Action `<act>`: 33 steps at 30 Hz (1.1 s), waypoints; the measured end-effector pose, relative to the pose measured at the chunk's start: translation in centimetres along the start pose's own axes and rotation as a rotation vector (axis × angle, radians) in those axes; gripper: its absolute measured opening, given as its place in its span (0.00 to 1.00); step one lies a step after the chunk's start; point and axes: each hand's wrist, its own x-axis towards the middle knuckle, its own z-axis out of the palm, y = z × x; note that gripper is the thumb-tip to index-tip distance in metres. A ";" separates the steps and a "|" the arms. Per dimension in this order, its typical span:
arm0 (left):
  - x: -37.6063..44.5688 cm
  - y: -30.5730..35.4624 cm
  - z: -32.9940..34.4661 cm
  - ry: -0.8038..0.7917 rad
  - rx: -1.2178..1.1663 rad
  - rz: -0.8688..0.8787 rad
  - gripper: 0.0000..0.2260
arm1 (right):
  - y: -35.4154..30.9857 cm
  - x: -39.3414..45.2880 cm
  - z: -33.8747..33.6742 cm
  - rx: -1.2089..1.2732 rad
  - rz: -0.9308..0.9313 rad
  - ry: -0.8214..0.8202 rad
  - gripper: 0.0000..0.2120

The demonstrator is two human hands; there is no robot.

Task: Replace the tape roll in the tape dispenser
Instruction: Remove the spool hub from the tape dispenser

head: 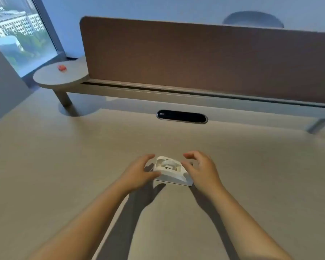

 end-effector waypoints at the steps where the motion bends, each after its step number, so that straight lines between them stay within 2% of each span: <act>1: 0.3 -0.3 0.1 -0.009 0.005 0.012 0.28 | 0.3 0.3 0.7 -0.062 -0.013 -0.006 0.10; 7: 2.4 -2.4 0.8 -0.053 -0.041 0.123 0.29 | 1.5 1.0 3.4 -0.205 -0.070 0.037 0.09; 12: 3.6 -2.7 0.3 0.017 0.029 0.222 0.25 | 1.6 1.6 3.5 -0.265 -0.102 0.041 0.06; 17: 4.1 -3.0 0.0 -0.011 -0.018 0.210 0.22 | 1.6 2.1 3.7 -0.279 -0.095 0.009 0.06; 21: 4.5 -3.0 0.2 -0.007 -0.064 0.210 0.22 | 1.7 2.2 4.5 -0.270 -0.089 0.073 0.05; 26: 4.5 -2.7 0.3 0.017 0.004 0.214 0.23 | 1.7 2.2 4.8 -0.269 -0.118 0.127 0.12; 29: 3.9 -2.5 0.1 0.000 0.099 0.209 0.25 | 1.5 2.0 4.5 -0.187 -0.132 0.111 0.07; 31: 3.9 -2.0 -0.5 -0.047 0.250 0.212 0.26 | 1.3 2.2 4.1 -0.127 -0.115 0.120 0.04; 33: 3.5 -0.8 -1.2 -0.039 0.272 0.189 0.25 | 0.7 2.2 3.2 -0.081 -0.121 0.109 0.03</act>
